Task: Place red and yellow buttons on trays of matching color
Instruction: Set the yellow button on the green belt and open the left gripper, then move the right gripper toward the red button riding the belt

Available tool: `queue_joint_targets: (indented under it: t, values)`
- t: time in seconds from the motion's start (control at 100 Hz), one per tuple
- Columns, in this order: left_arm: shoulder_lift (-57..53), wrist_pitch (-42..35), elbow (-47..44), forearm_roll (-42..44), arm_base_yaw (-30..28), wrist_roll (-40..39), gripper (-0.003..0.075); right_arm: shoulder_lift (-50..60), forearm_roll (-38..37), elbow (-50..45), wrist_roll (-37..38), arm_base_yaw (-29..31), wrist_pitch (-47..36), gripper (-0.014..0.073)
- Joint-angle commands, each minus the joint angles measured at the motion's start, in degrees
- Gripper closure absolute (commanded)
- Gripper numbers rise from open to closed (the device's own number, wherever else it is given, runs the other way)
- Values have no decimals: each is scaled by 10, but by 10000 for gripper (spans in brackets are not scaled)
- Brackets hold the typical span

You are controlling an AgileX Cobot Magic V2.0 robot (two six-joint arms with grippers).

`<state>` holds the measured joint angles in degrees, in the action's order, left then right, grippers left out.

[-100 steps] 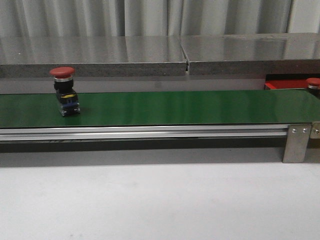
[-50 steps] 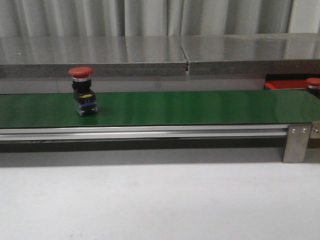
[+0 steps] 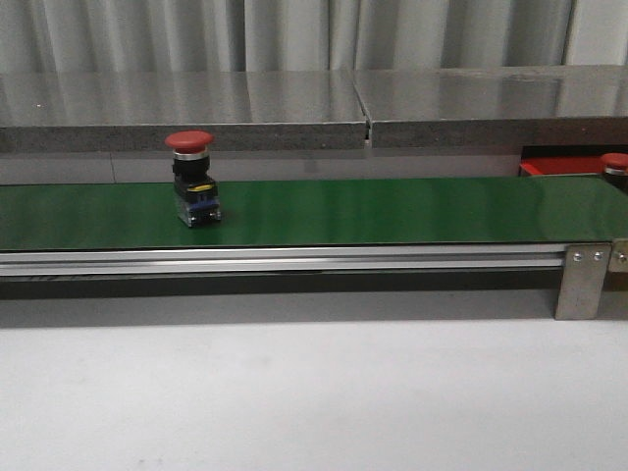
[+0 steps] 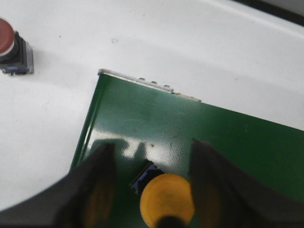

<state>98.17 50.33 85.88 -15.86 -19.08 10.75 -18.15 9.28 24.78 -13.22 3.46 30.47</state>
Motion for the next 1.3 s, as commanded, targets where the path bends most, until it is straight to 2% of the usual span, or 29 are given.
queue_joint_targets:
  t: [0.0,0.03,0.22,0.44,0.61,0.75,1.29]
  values:
    - [-44,-32,19,-9,20,9,659,-4,-2,14,-3,0,-42,715]
    - [-49,-32,19,-9,26,13,745,-4,-2,14,-3,0,-42,715]
    - [-59,-33,19,44,83,13,740,-4,-2,14,-3,0,-42,715]
    - [-60,-32,19,230,179,-94,740,-4,-2,14,-3,0,-42,715]
    - [-62,-26,18,190,218,-84,740,-4,-2,14,-3,0,-42,715]
    - [-86,-43,-9,159,224,-84,740,-4,-2,14,-3,0,-42,715]
    - [-325,-155,-263,109,224,-67,739,-4,-2,14,-3,0,-42,715]
